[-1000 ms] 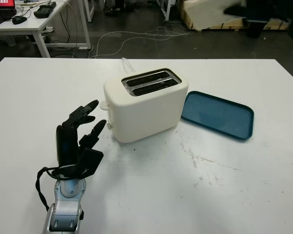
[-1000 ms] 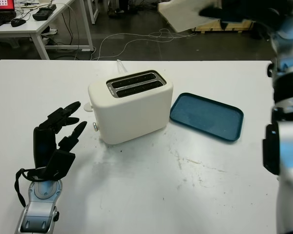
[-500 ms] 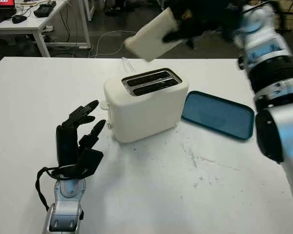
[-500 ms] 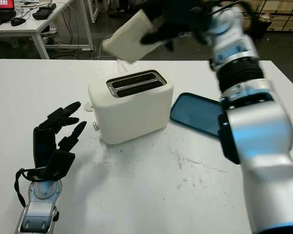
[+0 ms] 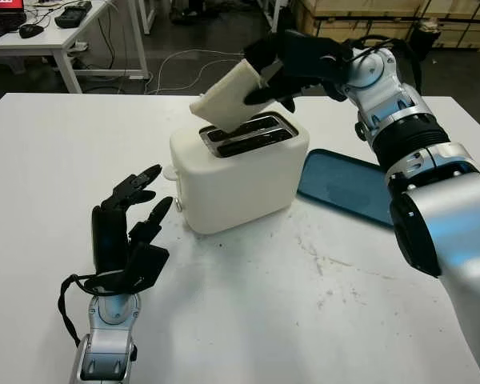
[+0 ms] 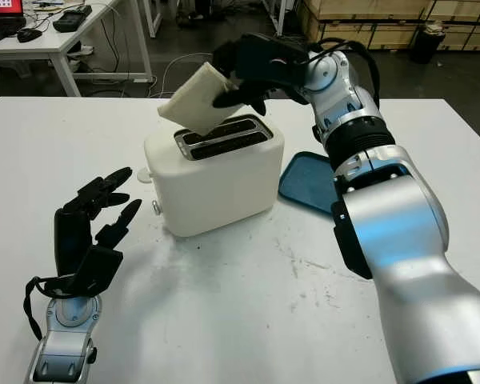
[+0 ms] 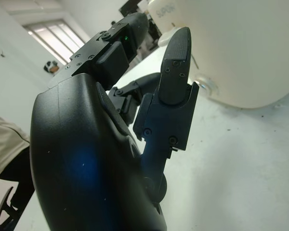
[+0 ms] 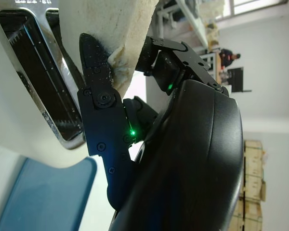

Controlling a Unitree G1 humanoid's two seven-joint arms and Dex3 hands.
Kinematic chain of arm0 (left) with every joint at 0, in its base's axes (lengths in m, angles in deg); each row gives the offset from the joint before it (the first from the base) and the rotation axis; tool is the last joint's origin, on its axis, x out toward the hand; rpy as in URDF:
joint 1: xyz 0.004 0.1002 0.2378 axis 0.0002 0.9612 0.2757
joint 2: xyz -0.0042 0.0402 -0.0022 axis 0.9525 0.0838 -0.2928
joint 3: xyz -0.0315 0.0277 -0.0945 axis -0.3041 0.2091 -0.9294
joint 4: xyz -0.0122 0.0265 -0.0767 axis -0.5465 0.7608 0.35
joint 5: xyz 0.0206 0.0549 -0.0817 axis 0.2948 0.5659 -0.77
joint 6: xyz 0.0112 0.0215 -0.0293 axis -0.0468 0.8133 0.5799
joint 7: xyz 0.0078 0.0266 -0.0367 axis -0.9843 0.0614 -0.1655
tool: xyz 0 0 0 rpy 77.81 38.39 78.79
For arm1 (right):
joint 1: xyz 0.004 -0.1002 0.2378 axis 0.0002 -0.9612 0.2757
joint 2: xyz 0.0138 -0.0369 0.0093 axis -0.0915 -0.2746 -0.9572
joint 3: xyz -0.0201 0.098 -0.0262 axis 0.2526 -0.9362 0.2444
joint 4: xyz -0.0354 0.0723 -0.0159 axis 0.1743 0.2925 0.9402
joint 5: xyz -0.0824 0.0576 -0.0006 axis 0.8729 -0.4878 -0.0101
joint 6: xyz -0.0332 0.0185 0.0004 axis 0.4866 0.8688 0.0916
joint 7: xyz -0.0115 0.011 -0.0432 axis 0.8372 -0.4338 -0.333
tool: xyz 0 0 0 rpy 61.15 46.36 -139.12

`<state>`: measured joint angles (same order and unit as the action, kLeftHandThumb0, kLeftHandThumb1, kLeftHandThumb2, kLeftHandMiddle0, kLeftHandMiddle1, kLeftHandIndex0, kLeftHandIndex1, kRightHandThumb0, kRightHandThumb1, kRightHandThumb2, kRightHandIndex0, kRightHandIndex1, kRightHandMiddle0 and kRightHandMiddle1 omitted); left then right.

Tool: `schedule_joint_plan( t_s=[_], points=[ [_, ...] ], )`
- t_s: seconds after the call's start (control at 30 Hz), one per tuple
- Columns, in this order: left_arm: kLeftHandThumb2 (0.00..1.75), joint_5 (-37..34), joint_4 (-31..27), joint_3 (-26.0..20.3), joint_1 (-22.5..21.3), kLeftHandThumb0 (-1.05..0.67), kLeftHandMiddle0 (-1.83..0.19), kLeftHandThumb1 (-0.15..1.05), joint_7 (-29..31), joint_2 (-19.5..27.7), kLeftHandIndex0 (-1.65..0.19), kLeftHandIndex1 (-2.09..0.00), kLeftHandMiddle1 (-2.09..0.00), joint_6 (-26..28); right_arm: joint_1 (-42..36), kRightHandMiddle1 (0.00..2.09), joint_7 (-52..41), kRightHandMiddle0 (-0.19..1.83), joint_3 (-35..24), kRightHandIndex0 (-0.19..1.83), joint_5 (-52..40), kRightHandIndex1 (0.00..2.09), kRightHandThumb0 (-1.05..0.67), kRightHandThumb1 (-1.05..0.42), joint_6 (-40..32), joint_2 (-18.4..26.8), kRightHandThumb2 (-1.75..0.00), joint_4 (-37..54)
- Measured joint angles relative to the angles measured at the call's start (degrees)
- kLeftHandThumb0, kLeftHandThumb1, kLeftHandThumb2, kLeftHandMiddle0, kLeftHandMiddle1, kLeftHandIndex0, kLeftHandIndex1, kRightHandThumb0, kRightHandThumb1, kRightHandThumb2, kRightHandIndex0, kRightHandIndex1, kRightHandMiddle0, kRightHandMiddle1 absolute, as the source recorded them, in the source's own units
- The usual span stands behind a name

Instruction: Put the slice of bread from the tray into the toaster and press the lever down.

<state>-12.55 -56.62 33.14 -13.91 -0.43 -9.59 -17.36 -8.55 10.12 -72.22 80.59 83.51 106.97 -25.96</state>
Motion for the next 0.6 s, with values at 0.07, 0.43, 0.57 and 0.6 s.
schedule_joint_plan(
  t_s=[0.07,0.43,0.57,0.6],
  points=[
    [0.18,-0.11,0.0,0.0,0.04,-0.38,-0.47,0.92,0.05,0.0,-0.74,-0.12,-1.04,0.0,0.04,1.75,-1.22,0.95,-0.13,1.11,-0.01,1.75,-0.4,-0.92,-1.57,0.81,-0.2,0.08],
    [0.17,0.15,0.0,0.12,0.12,-0.38,-0.47,0.92,0.14,-0.11,-0.74,-0.12,-1.04,0.0,1.63,1.75,-9.07,0.93,-3.45,1.15,-2.62,1.75,-0.42,-0.92,-12.73,5.74,-0.18,8.47],
    [0.18,0.15,0.0,0.12,0.12,-0.39,-0.47,0.92,0.14,-0.11,-0.74,-0.12,-1.03,0.02,1.85,1.75,-10.89,0.92,-4.31,1.12,-3.87,1.75,-0.42,-0.92,-13.73,6.44,-0.22,10.2],
    [0.18,0.15,0.0,0.12,0.12,-0.39,-0.47,0.92,0.14,-0.12,-0.74,-0.12,-1.03,0.02,1.85,1.75,-11.17,0.92,-4.31,1.11,-3.87,1.75,-0.41,-0.92,-13.71,6.55,-0.22,10.18]
  ],
)
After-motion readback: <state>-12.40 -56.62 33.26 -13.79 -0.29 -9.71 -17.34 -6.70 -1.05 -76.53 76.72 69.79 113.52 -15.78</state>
